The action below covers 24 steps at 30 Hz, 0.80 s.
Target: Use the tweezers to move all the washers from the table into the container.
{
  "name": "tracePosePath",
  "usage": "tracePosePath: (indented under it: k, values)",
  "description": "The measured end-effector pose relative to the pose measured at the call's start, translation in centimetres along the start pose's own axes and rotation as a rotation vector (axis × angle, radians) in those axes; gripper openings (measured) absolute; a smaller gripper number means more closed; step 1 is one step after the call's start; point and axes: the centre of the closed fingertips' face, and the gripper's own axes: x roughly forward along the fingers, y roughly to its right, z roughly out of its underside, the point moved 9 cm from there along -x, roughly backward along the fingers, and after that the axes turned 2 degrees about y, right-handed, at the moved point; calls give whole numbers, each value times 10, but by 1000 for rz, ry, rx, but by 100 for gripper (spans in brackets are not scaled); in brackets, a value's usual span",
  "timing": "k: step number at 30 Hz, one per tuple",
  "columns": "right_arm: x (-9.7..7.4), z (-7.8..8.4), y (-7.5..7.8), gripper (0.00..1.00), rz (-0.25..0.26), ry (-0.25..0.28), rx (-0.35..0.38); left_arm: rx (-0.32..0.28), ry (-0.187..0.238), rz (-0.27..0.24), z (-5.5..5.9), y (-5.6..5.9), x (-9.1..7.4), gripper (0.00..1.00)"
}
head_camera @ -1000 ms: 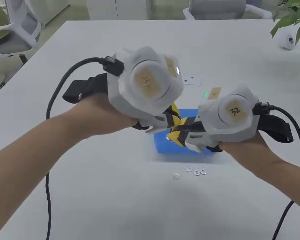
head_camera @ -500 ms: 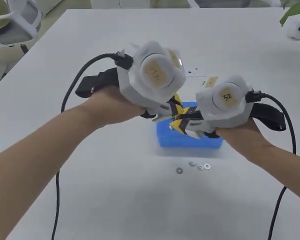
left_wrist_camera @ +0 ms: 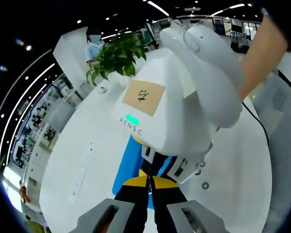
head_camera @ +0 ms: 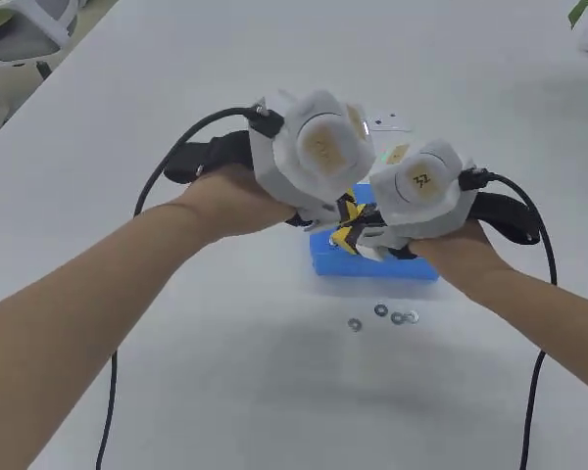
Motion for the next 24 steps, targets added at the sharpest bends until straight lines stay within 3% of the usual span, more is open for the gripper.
tracePosePath:
  k: [12,19,24]
  values:
    - [0,-6,4,6,5,-23,37,-8,-7,-10,-3,-8,2,0]
    - [-21,-21,-1,8,23,43,50,40,11,-34,-19,-2,-21,0]
    - [-46,-34,-12,8,35,111,49,52,60,-58,-33,8,-43,0]
